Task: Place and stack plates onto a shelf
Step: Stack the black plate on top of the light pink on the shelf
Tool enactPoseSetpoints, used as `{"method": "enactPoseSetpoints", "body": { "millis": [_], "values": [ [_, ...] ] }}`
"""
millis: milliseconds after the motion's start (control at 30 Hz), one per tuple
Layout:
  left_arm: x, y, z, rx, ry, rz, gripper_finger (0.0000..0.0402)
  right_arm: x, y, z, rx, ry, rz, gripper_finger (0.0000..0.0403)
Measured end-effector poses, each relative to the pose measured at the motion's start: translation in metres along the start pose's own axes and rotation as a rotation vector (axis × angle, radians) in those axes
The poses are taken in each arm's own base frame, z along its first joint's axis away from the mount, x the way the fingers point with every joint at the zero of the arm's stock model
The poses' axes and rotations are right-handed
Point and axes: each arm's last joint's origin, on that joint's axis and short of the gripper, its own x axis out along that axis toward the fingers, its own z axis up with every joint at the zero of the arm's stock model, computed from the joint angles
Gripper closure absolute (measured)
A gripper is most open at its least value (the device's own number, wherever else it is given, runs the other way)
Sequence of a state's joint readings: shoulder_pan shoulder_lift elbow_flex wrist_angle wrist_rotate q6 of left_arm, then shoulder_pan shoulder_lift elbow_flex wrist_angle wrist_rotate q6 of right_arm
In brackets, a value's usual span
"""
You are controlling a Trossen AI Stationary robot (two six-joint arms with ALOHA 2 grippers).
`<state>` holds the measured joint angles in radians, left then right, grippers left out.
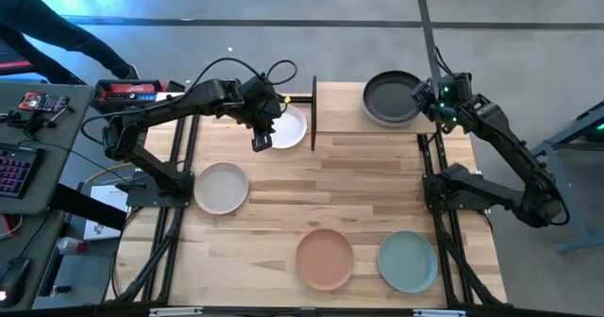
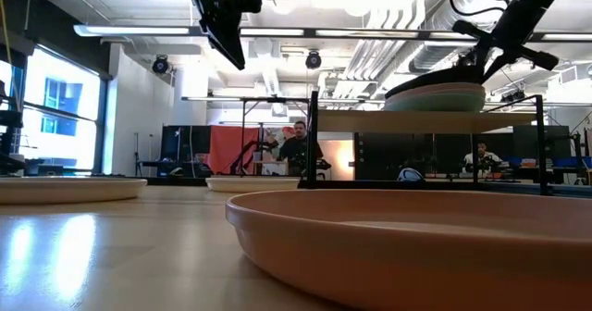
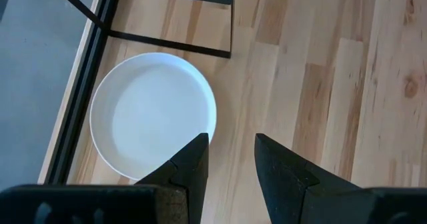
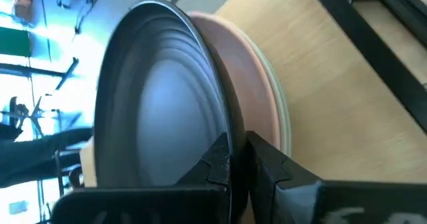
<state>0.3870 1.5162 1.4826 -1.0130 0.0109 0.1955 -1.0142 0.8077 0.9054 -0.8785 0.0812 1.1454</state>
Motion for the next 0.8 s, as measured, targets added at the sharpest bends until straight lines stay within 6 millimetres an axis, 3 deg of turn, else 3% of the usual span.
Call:
{"method": "enactPoseSetpoints", "body": {
  "millis": [367, 800],
  "values": [
    [0.0, 0.0, 0.0, -0.001, 0.0, 0.0, 0.0293, 0.009, 0.003, -0.001, -0.05, 0.044, -0.016, 0.0326],
    [0.0, 0.0, 0.0, -0.022, -0.001, -0.001, 0.0293, -0.012, 0.006, 0.001, -0.08, 0.076, 0.046, 0.0289]
  ]
}}
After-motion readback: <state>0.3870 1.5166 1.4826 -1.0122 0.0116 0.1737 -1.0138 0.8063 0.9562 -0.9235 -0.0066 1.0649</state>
